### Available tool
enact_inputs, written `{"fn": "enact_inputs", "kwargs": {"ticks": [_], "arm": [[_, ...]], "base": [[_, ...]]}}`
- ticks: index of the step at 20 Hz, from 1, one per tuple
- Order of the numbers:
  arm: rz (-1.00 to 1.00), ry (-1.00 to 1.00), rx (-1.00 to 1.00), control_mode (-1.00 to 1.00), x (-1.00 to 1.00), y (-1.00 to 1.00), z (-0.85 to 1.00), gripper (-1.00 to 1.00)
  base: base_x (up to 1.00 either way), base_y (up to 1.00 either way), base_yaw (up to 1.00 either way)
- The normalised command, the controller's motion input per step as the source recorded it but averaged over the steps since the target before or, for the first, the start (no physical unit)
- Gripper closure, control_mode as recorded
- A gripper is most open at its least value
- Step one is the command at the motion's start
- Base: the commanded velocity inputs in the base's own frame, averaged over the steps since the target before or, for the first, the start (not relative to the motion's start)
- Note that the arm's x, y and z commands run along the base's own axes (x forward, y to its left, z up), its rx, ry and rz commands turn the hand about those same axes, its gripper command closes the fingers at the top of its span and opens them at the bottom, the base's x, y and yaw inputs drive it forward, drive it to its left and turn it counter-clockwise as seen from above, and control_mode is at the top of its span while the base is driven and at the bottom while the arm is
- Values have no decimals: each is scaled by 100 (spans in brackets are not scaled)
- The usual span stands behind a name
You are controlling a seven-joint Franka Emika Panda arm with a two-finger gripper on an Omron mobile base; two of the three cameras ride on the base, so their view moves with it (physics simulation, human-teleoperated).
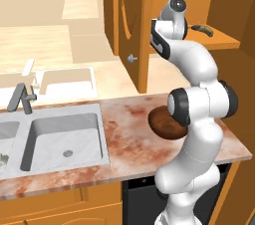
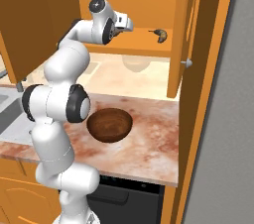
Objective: Pick the bananas from the cabinet and place them in one bowl. Pick the garlic from the sink and place it in the other bowl.
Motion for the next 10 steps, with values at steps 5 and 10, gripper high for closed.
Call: {"fn": "enact_inputs", "kwargs": {"ticks": [5, 10], "arm": [[0, 0, 1, -100, -11, -7, 0, 100], [0, -3, 0, -100, -36, -10, 0, 100]], "base": [[0, 0, 0], [0, 0, 0]]}}
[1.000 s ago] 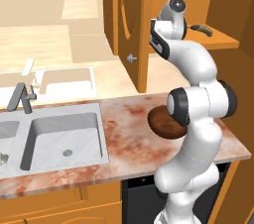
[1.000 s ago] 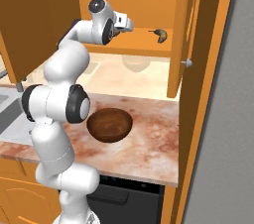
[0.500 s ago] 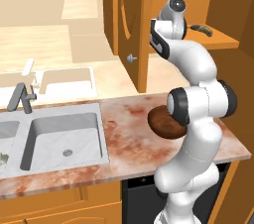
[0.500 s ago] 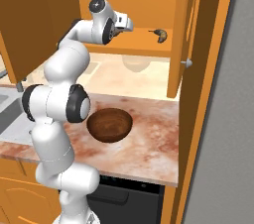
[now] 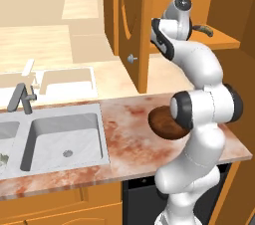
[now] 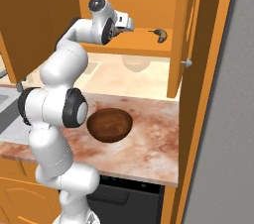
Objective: Pick the bananas from the cabinet and place them in one bowl. Pick the garlic from the sink and place it in the other bowl.
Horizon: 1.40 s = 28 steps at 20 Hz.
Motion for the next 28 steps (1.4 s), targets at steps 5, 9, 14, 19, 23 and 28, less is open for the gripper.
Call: {"fn": "enact_inputs", "kwargs": {"ticks": [5, 9, 14, 19, 23, 28], "arm": [[0, -1, 0, -100, -47, -3, 0, 100], [0, 0, 0, -100, -59, -3, -6, 100], [0, 0, 0, -100, -61, 0, -1, 100], [0, 0, 0, -100, -66, 0, 0, 100], [0, 3, 0, -100, -68, 0, 0, 100], [0, 2, 0, -100, -55, 0, 0, 100]], "base": [[0, 0, 0], [0, 0, 0], [0, 0, 0], [0, 0, 0], [0, 0, 0], [0, 0, 0]]}}
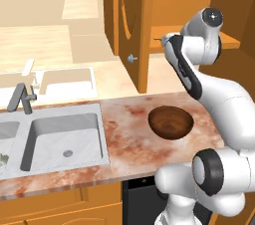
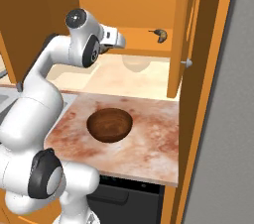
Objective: Pick the bananas from the cabinet and place them in one bowl. Pick the garlic from the sink and place it in the other bowl.
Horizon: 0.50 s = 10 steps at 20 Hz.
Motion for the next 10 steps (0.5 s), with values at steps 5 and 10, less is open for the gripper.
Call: {"fn": "enact_inputs", "kwargs": {"ticks": [5, 10], "arm": [[0, 12, 0, -100, -54, 0, 0, 100], [0, 25, 0, -100, -44, 0, 0, 100]], "base": [[0, 0, 0], [0, 0, 0]]}}
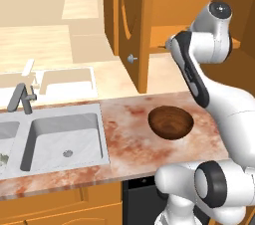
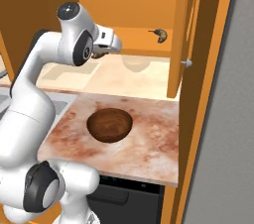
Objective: Pick the bananas from the cabinet and place them in one bowl. Pick the garlic from the sink and place it in the other bowl.
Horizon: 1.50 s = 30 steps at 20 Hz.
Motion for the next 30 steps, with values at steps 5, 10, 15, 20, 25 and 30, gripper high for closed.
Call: {"fn": "enact_inputs", "kwargs": {"ticks": [5, 10, 15, 20, 25, 30], "arm": [[0, 19, 0, -100, -29, 0, -17, 100], [0, 3, 0, -100, -3, 0, -48, 100], [0, 3, 0, -100, -1, 0, -48, 100], [0, 6, 0, -100, -1, 0, -50, 100], [0, 9, 0, -100, -9, 0, -49, 100], [0, 10, 0, -100, -6, 0, -41, 100]], "base": [[0, 0, 0], [0, 0, 0], [0, 0, 0], [0, 0, 0], [0, 0, 0], [0, 0, 0]]}}
